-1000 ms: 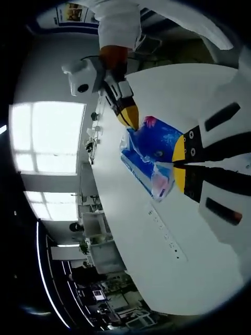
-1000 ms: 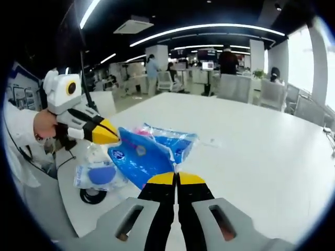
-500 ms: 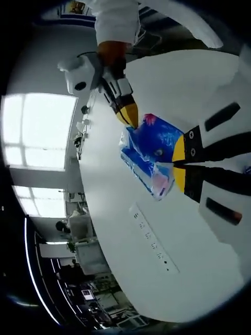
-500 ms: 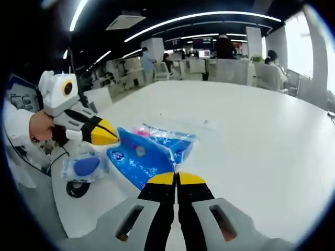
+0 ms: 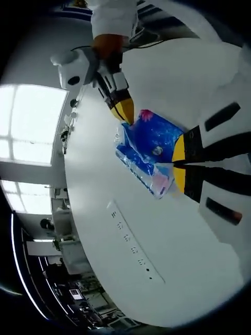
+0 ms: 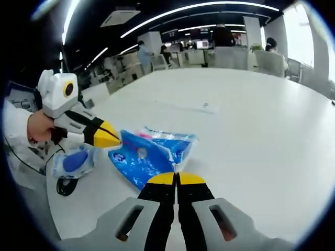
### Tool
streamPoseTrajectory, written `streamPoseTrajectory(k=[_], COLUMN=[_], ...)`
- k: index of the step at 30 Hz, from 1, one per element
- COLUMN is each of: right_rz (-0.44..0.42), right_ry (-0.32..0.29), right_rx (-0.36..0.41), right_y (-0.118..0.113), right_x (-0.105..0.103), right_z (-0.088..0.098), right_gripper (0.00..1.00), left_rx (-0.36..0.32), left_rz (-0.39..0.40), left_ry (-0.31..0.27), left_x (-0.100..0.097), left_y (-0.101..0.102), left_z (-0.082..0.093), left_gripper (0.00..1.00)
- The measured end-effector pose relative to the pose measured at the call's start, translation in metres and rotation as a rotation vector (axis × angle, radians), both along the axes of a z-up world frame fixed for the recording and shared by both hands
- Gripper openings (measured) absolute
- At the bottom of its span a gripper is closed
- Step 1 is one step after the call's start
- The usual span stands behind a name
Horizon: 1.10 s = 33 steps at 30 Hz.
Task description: Arrange the tabletop items into an orderly group along one side of the table until the central work area is clear of visible clutter.
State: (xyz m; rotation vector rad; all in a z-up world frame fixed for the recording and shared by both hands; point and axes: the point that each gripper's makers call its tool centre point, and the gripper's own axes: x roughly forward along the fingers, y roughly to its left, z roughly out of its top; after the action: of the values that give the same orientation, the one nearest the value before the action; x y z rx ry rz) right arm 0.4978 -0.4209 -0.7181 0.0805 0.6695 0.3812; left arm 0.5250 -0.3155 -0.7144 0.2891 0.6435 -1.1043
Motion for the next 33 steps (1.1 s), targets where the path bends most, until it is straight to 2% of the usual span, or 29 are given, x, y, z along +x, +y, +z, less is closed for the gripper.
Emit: streamPoseTrajectory(k=[10,21,27,33], right_rz=[-0.010,-0.031,-0.038,-0.051], right_ry=[0.027,0.039,0.032,0.040], right_rx=[0.021,0.043,0.039,0.023], right_y=[0.000,0.002,0.000,-0.003], right_x=[0.001,0.000,-0.001,-0.003], right_z=[-0.020,-0.026,-0.026,-0.029], right_gripper=[0.00,0.00,0.02,0.09], left_rx=[0.020,0.041,0.027,0.026], left_rz=[0.010,0.012,0.026,0.041], left_ry=[0.029,0.046,0.064,0.074], left_x=[0.002,-0.001,-0.003,-0.004], left_y=[0.001,0.005,0.004,0.006], left_z=[-0.020,-0.030,-0.031,-0.030], left_gripper=[0.00,0.00,0.09,0.15])
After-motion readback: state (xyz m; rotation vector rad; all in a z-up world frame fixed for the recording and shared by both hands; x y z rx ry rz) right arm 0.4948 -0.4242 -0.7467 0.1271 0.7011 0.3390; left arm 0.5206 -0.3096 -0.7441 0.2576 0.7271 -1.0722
